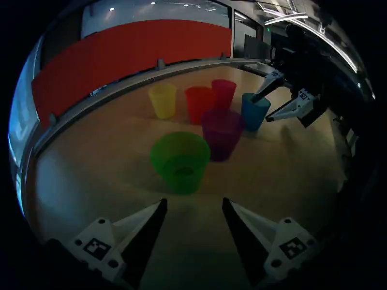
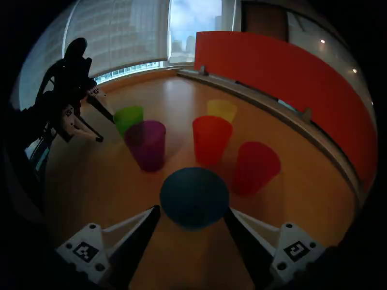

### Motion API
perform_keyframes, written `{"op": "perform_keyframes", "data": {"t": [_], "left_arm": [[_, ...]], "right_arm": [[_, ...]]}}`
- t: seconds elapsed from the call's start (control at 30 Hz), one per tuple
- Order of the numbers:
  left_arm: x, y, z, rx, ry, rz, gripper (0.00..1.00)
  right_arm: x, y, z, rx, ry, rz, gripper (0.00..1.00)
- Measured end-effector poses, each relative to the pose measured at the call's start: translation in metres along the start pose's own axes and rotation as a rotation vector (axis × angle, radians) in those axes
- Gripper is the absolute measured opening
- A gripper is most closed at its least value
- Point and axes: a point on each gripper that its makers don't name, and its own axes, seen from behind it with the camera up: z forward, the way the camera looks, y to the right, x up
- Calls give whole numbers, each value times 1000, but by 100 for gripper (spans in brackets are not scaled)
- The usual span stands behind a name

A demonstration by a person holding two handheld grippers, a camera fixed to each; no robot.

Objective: Pour water

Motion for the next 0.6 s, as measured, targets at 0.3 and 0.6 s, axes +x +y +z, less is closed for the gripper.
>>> {"op": "perform_keyframes", "data": {"t": [0.3,0.6], "left_arm": [[7,-7,-17,65,59,-28,84],[13,-13,-36,125,116,-56,84]], "right_arm": [[-8,-7,-21,-33,25,7,100],[-18,-5,-47,-89,52,21,100]]}}
